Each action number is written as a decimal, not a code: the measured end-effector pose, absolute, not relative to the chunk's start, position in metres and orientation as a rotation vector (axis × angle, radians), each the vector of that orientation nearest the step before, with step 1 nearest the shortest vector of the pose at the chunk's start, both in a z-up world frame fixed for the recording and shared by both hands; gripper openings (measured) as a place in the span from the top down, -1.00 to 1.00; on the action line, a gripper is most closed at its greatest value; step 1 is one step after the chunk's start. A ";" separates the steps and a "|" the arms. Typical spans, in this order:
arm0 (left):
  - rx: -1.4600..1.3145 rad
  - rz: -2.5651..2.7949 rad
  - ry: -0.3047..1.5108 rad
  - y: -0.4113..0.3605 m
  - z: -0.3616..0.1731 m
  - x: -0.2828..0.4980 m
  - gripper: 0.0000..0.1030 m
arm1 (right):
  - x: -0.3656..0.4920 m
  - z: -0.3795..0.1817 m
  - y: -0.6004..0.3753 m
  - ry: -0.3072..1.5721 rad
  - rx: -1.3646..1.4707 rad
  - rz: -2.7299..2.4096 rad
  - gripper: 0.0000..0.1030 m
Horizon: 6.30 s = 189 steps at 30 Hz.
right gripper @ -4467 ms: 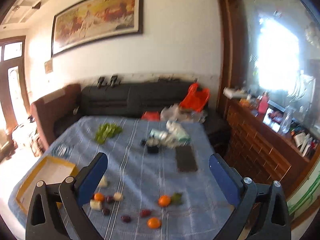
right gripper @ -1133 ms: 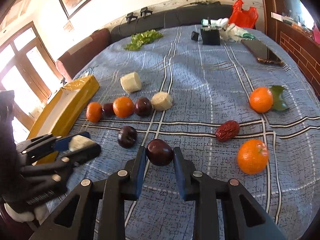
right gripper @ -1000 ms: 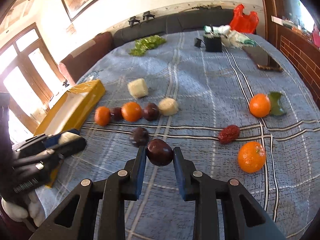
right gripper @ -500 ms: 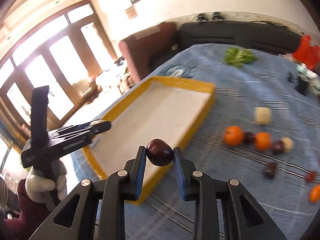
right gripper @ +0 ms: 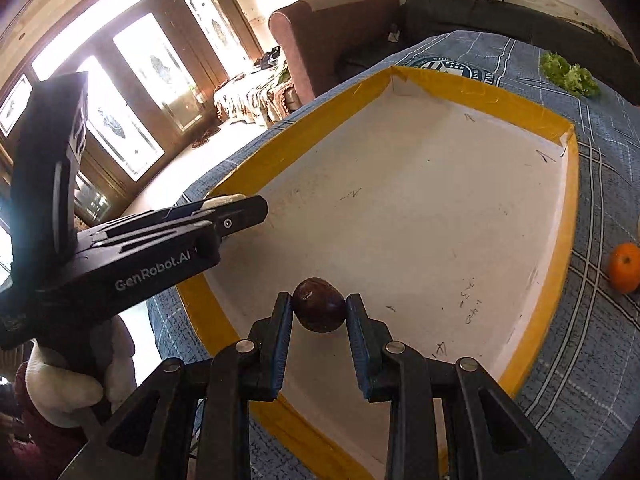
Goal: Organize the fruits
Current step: 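Carry both held pieces into the yellow tray and open both tools, then move both open tools back to the fruit row, then grasp a mandarin orange with the left tool while the right tool grasps a dark plum, then carry the orange and plum into the yellow tray and open both tools, then move both open tools back to the fruit row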
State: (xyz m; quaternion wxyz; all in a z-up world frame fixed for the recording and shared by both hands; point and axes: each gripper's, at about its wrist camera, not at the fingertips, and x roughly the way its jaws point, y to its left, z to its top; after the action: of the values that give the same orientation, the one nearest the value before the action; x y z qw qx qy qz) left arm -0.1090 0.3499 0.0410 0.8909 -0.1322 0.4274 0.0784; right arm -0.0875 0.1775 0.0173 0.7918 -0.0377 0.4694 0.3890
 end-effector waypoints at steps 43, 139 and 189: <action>-0.177 -0.219 0.862 0.148 0.086 -0.075 -0.45 | -0.037 0.018 -0.101 0.877 0.142 0.309 -0.48; -0.509 0.087 0.817 0.333 0.075 -0.114 -0.67 | -0.099 0.058 0.121 0.842 -0.021 0.739 -0.18; -0.093 -0.332 0.905 0.069 0.062 -0.057 -0.71 | -0.054 0.011 -0.226 0.871 0.288 -0.002 -0.61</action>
State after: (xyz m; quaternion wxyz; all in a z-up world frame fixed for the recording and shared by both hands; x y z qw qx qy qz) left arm -0.0569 0.0690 0.0623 0.8851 -0.0449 0.4349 -0.1595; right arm -0.0540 -0.2256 0.0110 0.8967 0.1388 0.4202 -0.0011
